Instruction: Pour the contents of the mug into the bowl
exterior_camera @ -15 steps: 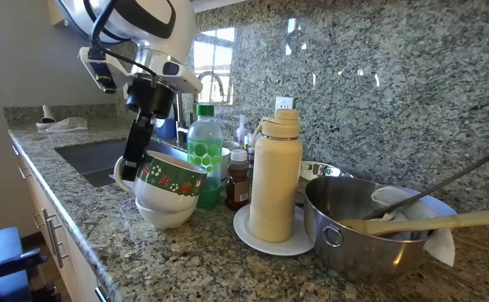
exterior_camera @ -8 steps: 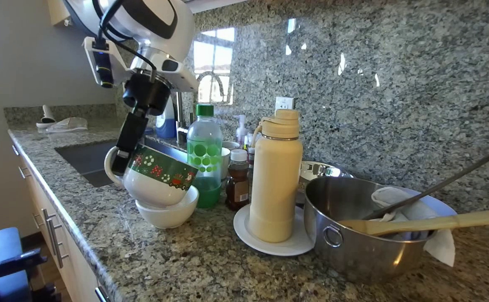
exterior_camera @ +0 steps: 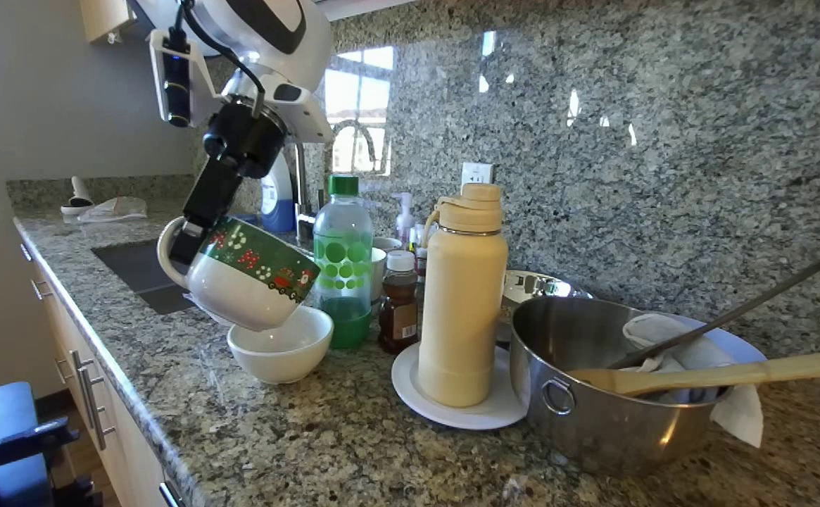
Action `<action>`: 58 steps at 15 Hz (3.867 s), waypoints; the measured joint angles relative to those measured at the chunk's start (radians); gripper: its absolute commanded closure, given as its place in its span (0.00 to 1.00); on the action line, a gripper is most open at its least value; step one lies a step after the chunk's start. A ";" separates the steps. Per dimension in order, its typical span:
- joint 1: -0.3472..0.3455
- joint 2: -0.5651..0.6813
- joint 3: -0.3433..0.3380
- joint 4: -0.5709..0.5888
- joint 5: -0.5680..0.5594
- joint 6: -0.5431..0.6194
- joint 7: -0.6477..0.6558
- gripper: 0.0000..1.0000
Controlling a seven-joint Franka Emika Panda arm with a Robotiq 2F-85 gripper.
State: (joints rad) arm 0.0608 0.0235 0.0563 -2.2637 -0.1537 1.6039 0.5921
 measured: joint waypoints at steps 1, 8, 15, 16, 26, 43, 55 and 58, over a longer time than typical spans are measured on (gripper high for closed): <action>0.000 0.005 0.000 0.008 0.002 -0.017 -0.003 0.98; 0.009 0.091 0.000 0.103 0.017 -0.143 -0.024 0.98; 0.023 0.208 -0.003 0.233 0.023 -0.282 -0.047 0.98; 0.023 0.226 -0.005 0.251 0.023 -0.306 -0.047 0.98; 0.026 0.408 -0.043 0.428 0.023 -0.472 -0.060 0.98; 0.052 0.568 -0.063 0.605 0.023 -0.668 -0.073 0.98; 0.112 0.568 -0.078 0.604 0.024 -0.758 -0.032 0.98; 0.119 0.569 -0.083 0.602 0.024 -0.794 -0.005 0.98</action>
State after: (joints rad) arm 0.1794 0.5927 -0.0271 -1.6613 -0.1301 0.8102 0.5867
